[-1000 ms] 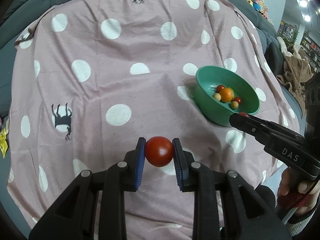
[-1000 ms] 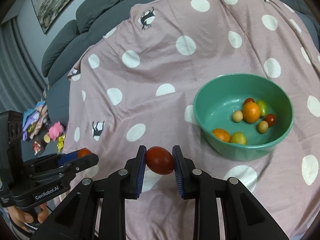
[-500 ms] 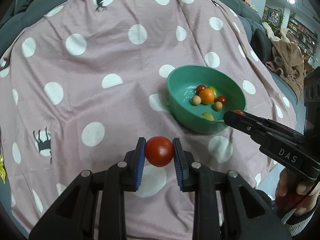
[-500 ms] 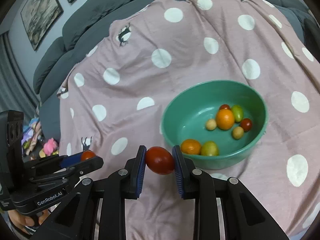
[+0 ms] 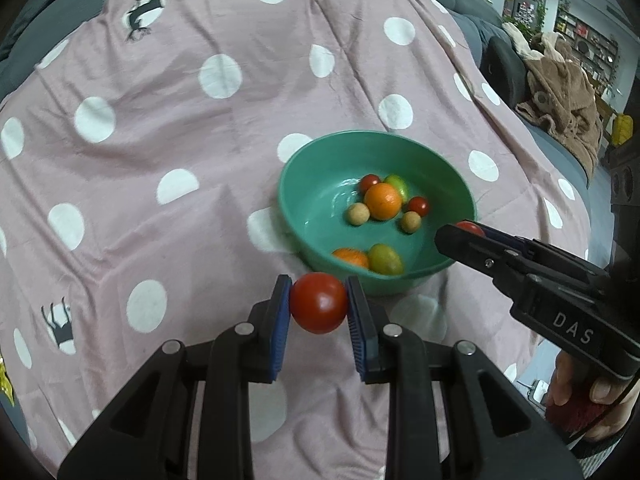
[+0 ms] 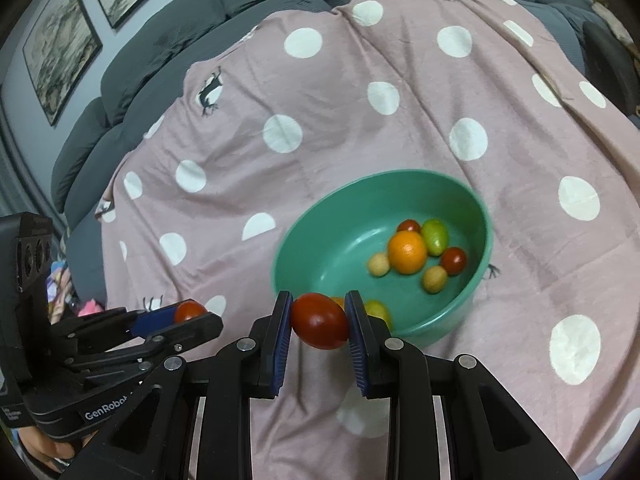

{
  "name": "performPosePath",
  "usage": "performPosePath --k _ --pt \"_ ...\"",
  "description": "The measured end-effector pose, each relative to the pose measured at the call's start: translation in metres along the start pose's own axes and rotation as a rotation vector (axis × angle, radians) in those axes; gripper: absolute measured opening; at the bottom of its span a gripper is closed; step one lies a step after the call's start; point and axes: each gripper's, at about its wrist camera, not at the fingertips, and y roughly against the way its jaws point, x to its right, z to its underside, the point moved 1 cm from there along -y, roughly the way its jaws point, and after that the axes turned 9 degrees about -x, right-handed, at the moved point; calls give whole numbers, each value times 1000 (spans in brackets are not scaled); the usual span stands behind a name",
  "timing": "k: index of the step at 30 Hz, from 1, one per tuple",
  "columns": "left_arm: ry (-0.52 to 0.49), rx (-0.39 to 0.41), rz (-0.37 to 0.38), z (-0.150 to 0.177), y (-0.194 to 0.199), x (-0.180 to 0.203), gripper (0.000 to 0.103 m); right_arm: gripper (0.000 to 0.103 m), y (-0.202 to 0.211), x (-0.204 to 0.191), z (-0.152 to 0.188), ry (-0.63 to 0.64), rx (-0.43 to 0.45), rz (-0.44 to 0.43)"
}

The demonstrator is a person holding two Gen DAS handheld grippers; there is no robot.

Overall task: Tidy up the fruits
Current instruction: 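Carry both red tomatoes over the green bowl with both tools, then release both red tomatoes into the bowl by opening both tools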

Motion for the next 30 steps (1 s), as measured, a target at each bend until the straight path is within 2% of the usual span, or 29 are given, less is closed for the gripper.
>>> performPosePath --k 5,12,23,30 --pt "-32 -3 8 -19 -17 14 27 29 -4 14 -8 -8 2 23" --pt "-88 -4 3 -41 -43 32 28 29 -20 32 -20 -1 -9 101" --pt "-112 -78 -8 -55 -83 37 27 29 -44 49 -30 15 -59 195" --pt "-85 -92 -34 -61 -85 30 48 29 -48 48 -35 38 -83 258"
